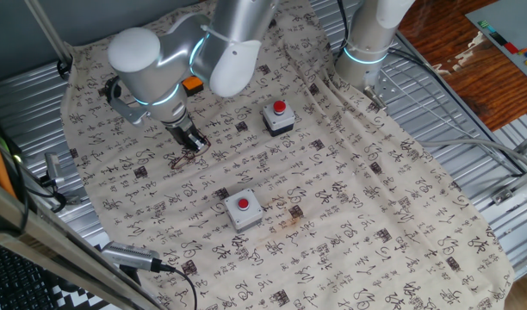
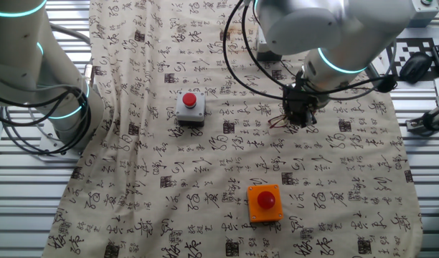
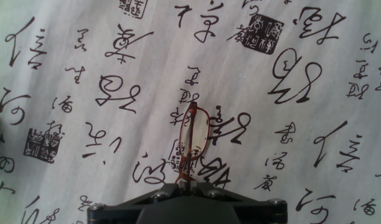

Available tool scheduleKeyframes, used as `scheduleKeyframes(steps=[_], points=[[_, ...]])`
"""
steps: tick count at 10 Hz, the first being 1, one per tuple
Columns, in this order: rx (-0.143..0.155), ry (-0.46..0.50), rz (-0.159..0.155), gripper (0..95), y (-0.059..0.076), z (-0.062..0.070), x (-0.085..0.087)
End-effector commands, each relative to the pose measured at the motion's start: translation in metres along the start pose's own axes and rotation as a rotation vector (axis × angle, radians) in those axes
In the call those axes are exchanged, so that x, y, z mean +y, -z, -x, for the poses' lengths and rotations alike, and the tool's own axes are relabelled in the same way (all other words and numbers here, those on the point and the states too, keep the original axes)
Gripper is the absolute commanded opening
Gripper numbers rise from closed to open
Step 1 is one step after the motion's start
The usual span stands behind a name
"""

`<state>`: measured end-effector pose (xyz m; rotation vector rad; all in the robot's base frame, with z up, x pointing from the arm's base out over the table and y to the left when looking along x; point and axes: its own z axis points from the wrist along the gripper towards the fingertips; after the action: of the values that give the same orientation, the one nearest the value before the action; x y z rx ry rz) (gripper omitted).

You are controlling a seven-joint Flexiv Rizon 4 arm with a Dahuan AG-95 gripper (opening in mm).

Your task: Unfold the leg of the glasses (with one hand)

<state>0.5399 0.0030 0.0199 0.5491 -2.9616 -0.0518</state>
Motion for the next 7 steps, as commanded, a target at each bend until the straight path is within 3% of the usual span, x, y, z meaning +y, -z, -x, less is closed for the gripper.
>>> scheduleKeyframes(steps=[1, 5, 6, 7], points=[[0.000, 0.000, 0.000, 0.0, 0.000, 0.000, 0.000], [0.000, 0.000, 0.000, 0.0, 0.000, 0.000, 0.000], [0.013, 0.037, 0.000, 19.0, 0.023, 0.018, 0.005], [0.013, 0.038, -0.001, 19.0, 0.023, 0.018, 0.005]])
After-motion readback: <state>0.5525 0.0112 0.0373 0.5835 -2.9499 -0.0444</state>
